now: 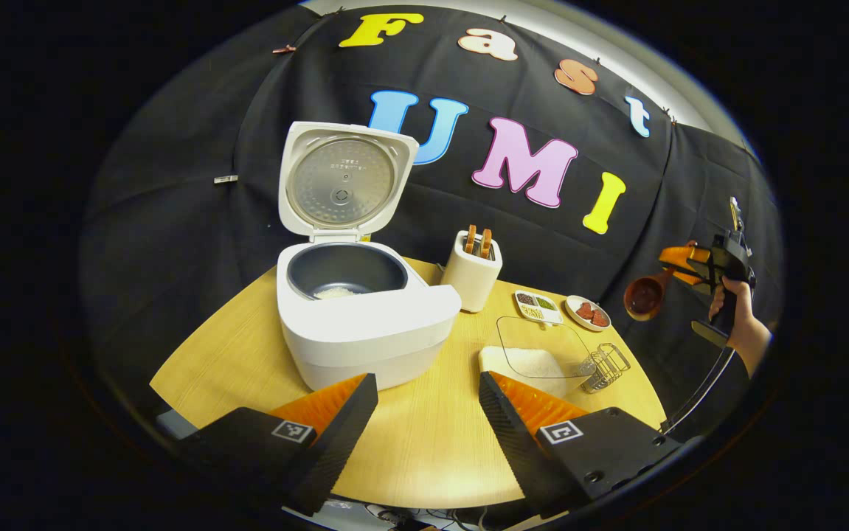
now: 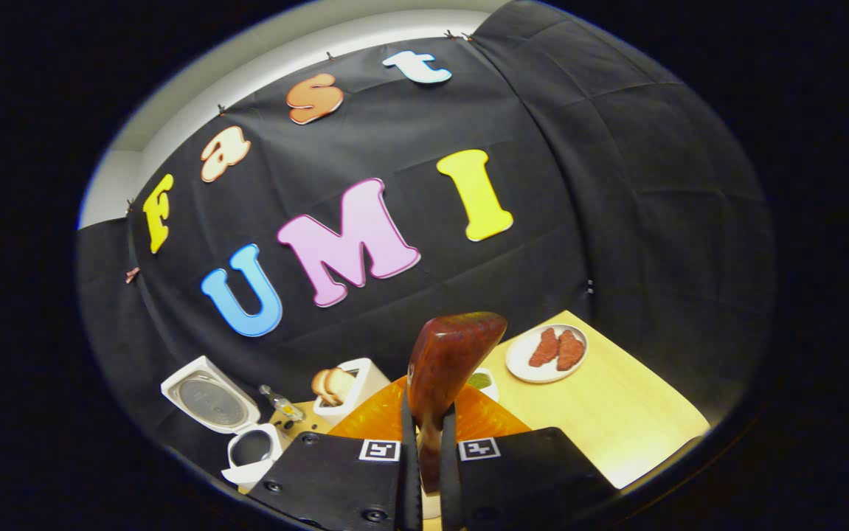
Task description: Close the left gripper, press the button to open the rice cooker; take a wooden spoon from the chopstick holder with the right hand, scoop a spoonful of rice and pour it into the rice cooker, then put the wooden spoon back into the chopstick holder.
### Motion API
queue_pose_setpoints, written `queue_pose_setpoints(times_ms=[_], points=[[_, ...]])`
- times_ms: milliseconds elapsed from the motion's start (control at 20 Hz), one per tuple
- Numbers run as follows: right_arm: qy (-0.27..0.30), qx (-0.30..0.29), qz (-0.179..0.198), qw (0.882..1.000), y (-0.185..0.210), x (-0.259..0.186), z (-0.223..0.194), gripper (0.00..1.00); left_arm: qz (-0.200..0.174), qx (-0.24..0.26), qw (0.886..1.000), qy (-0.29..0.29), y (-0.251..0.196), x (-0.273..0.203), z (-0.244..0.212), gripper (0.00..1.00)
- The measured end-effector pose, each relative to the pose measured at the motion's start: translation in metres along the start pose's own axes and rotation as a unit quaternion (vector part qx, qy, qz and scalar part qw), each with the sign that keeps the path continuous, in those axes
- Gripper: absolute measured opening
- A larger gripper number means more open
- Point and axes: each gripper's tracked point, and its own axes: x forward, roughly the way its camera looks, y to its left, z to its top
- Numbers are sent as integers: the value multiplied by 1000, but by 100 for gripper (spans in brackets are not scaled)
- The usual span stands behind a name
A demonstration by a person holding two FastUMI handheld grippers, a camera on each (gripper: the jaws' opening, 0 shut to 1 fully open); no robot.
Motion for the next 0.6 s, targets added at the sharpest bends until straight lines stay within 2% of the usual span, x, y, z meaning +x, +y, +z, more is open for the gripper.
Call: queue_pose_setpoints(times_ms=[300, 400, 600], points=[[57, 5, -45, 997, -74, 31, -46, 14, 16, -34, 999, -15, -44, 27, 28, 96], [83, 4, -45, 995, -88, 37, -66, 14, 21, -42, 998, -32, -59, 32, 47, 96], [127, -5, -46, 991, -103, 55, -104, 14, 47, -30, 997, -51, -68, 36, 74, 96]])
